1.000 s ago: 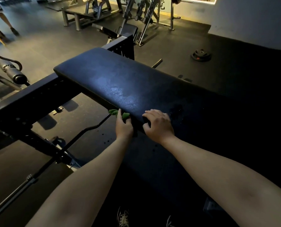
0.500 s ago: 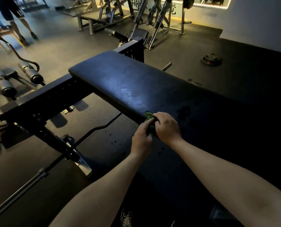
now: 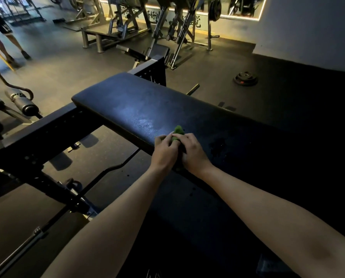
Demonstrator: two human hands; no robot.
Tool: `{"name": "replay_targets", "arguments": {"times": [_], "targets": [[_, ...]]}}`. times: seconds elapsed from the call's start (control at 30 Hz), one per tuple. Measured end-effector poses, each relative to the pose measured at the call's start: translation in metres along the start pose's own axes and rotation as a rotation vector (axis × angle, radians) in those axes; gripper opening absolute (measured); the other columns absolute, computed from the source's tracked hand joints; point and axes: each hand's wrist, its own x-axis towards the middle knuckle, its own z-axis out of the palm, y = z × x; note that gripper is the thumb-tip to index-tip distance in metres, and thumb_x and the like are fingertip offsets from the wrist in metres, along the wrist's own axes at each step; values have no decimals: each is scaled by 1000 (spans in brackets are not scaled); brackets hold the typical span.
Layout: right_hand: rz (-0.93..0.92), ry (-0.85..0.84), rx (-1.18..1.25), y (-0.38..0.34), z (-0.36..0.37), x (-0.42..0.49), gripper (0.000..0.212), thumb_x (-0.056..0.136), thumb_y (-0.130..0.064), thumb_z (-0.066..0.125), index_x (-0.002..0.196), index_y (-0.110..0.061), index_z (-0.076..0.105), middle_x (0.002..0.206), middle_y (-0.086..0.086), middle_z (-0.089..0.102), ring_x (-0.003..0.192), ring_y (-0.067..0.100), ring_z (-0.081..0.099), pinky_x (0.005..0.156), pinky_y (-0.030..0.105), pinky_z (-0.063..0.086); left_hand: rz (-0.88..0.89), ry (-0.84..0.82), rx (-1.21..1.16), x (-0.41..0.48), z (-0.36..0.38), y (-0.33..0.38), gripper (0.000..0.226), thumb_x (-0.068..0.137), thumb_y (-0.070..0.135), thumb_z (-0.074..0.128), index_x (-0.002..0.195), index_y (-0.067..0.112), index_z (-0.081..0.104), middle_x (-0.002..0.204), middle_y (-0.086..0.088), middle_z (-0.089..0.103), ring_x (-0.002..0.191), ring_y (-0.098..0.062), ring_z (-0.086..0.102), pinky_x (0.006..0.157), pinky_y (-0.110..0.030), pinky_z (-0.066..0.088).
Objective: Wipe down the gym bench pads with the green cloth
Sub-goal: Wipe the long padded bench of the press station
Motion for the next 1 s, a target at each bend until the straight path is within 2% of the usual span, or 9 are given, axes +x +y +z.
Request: {"name": "replay_targets", "arguments": {"times": [0.07,0.13,0.27,0.33,0.53,0.7,0.8,0.9,1.0], "targets": [[13,48,-162,12,-10,13,43,89,-1,54,130,-10,62,122,17,52,109,34,48,91,30,37,82,49,416,13,-6,-15,58,95,34,58,150,19,46,152,-8,35,140,-25,37,119,-35,27],[102,111,-274,25,-24,30,46,88,3,48,130,-11,61,127,18,51,112,36,45,94,32,35,52,12,623,20,-11,-31,72,96,40,58,158,19,29,167,-11,13,154,-29,8,124,-36,7],[374,12,-339,47,-47,63,52,96,-11,46,148,-15,40,145,17,36,130,37,31,107,36,30,16,-54,546,17,-5,-65,76,99,49,53,161,25,17,168,-7,-10,153,-27,-18,121,-33,-11],[423,-72,-385,49,-42,67,55,98,-25,49,150,-15,34,147,17,33,132,36,28,109,37,29,45,-48,502,16,-5,-72,76,99,49,54,161,28,16,168,-3,-12,152,-24,-21,120,-31,-14],[180,-2,-318,25,2,50,44,84,-2,52,121,-18,69,115,15,57,108,35,49,96,33,38,79,-47,458,19,-8,-81,79,94,54,59,160,31,21,168,2,-10,152,-19,-20,118,-27,-13],[-103,-211,-175,9,10,22,41,83,-5,58,118,-20,71,107,8,65,101,27,57,93,34,45,117,-118,410,21,-15,-84,107,63,75,39,159,34,17,166,7,-17,149,-14,-28,122,-35,-13],[-171,-197,-245,17,1,32,44,81,2,57,119,-15,70,109,11,62,97,31,53,92,38,46,120,-156,417,19,-20,-85,113,62,82,47,159,36,13,163,14,-19,146,-10,-30,118,-30,-14],[36,61,-369,42,-18,59,49,83,5,50,126,-13,64,122,16,56,102,38,48,92,40,44,120,-129,450,19,-20,-86,107,74,73,66,160,36,13,165,14,-15,147,-6,-28,118,-27,-13],[366,105,-406,60,-30,70,52,89,-1,47,138,-15,50,137,16,43,117,37,38,100,36,35,139,-92,478,19,-20,-89,101,81,62,71,160,35,15,167,12,-11,150,-9,-24,122,-30,-9]]}}
